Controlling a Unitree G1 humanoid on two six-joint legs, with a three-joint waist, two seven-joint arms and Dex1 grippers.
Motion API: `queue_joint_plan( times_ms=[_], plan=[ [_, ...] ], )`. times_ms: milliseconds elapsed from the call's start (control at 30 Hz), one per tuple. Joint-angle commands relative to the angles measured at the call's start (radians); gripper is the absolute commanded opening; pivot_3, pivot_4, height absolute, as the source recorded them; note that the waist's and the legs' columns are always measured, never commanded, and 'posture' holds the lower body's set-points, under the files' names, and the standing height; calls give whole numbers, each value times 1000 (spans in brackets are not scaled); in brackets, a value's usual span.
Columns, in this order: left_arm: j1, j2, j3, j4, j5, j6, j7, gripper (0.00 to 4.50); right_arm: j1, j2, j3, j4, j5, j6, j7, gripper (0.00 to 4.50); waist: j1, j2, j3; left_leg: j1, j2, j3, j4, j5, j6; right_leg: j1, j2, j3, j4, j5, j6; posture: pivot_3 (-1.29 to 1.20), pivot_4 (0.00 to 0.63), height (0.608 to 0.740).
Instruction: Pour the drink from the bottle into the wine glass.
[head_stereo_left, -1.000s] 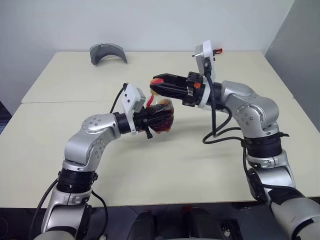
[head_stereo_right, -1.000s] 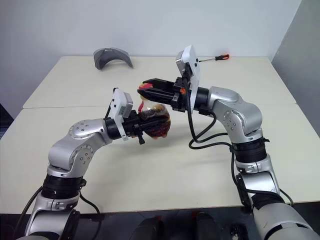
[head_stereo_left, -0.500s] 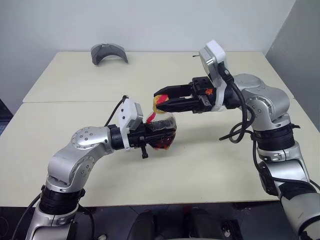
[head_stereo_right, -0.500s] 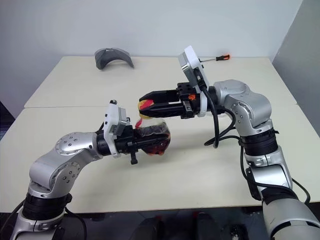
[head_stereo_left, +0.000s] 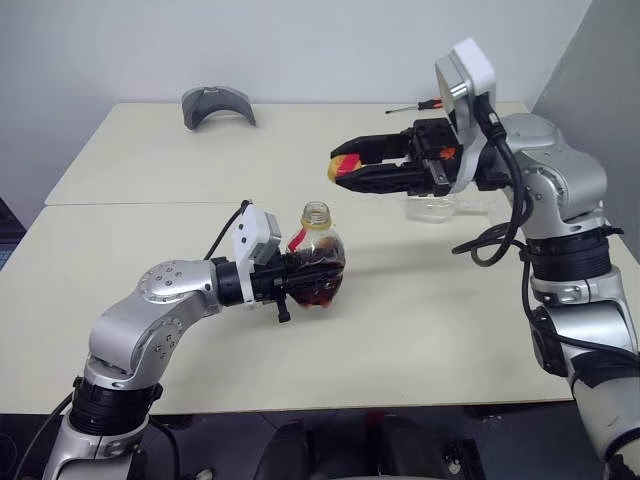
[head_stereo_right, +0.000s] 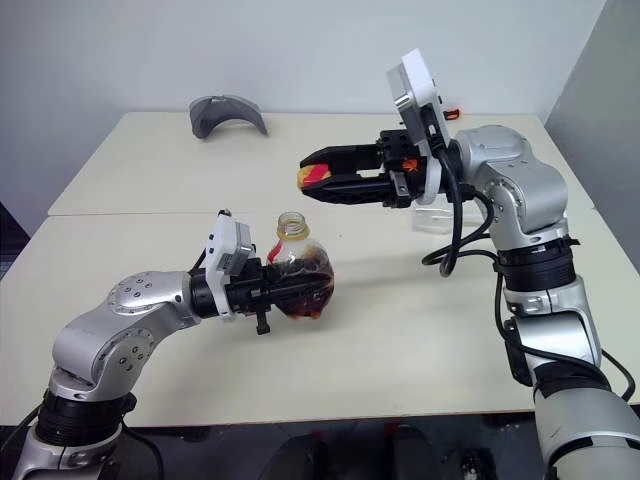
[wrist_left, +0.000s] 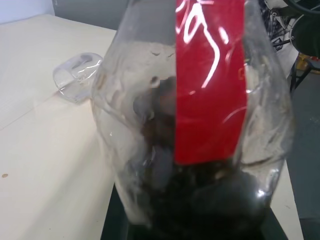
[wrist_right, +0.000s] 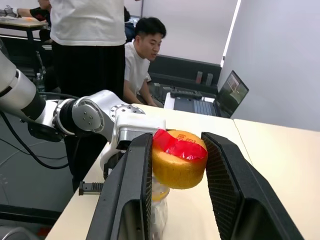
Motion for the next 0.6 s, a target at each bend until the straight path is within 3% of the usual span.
queue_joint_plan(
  times_ms=[33, 200, 300, 400, 600],
  plan=[
    [-12, 7, 44, -37, -14, -13, 19, 694, 115, -46, -75, -103, 10, 59, -100, 1223, 3, -1, 0, 0, 0, 0, 0, 0, 0, 0, 0, 0, 0, 0, 0, 0, 150, 740],
    [24, 36, 87, -60, -31, 1, 25, 694, 470, -87, -180, -379, 29, 139, -312, 1223, 10, -1, -1, -2, 0, -1, 1, 0, 0, 0, 0, -1, 0, 0, 0, 0, 150, 740],
    [28, 41, 92, -61, -36, 4, 35, 694, 635, -51, -205, -468, -74, 109, -516, 1223, 5, -1, 0, -2, 0, 0, 0, 0, 0, 0, 0, 0, 1, 0, 0, 0, 150, 740],
    [21, 32, 83, -55, -34, 4, 46, 693, 723, -12, -210, -453, -226, 20, -701, 1223, 1, -1, -1, 0, 0, 0, 0, -1, 2, 0, 0, 1, 2, 0, 0, 0, 150, 740],
    [-32, -4, 36, -27, -25, -4, 47, 693, 795, 90, -253, -357, -367, -66, -951, 1223, 2, -1, -1, 1, 0, 1, -1, 1, -1, 1, 1, 1, 1, 0, 0, 0, 150, 740]
  ],
)
